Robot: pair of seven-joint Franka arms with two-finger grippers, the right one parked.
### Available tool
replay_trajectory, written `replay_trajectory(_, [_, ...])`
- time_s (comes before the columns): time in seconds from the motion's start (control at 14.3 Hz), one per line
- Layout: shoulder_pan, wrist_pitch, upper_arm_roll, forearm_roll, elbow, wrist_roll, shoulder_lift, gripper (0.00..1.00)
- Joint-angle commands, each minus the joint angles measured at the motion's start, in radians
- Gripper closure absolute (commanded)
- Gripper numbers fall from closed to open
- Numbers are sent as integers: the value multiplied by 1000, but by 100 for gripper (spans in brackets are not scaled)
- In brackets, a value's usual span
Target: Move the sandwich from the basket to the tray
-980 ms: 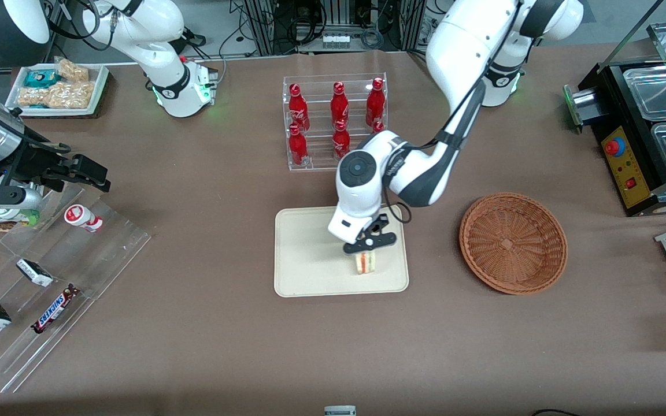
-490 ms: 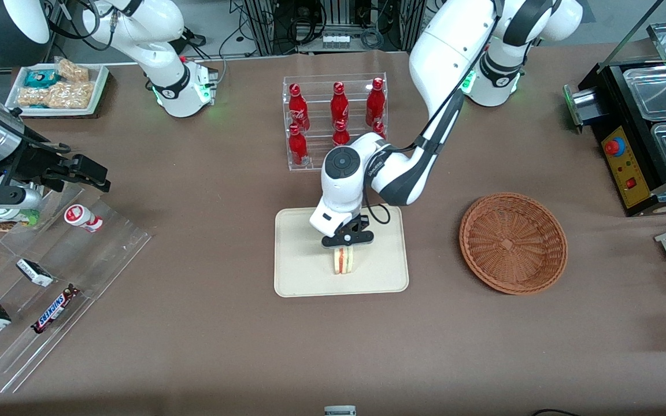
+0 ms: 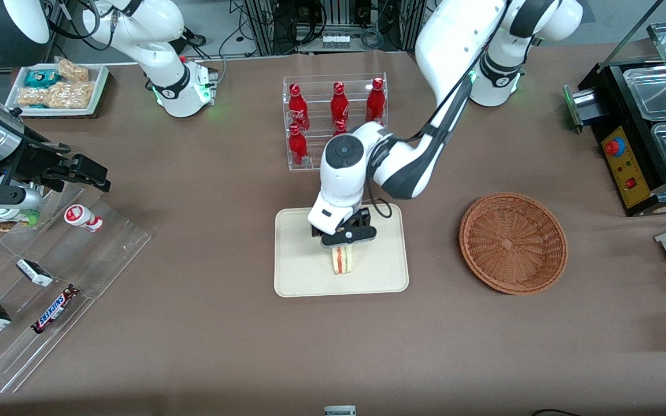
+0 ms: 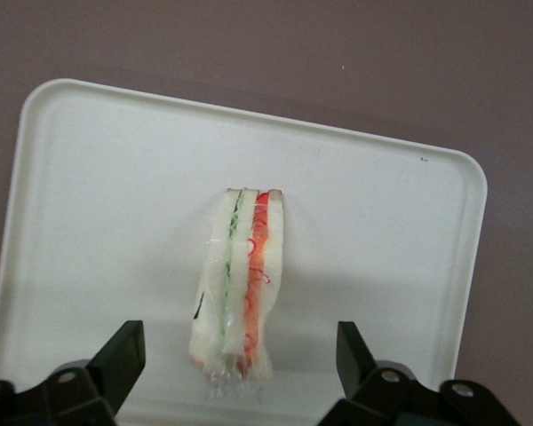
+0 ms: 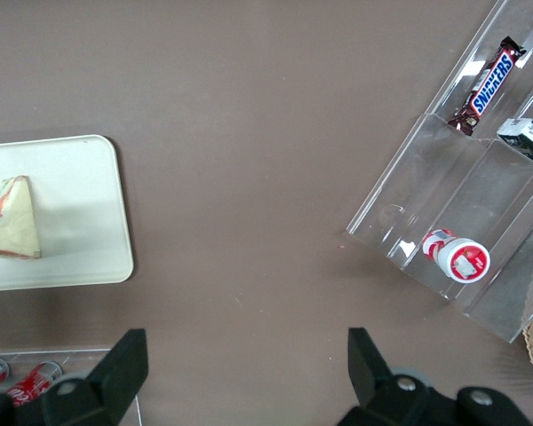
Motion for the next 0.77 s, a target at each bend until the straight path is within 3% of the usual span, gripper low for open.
replay_trajectory(0.0, [49, -139, 0, -13, -31, 37, -143, 0])
replay_trajectory(0.35, [148, -345, 3, -19, -42, 93, -253, 0])
replay_trajectory(0.7, [332, -382, 3, -24, -210, 363, -422, 0])
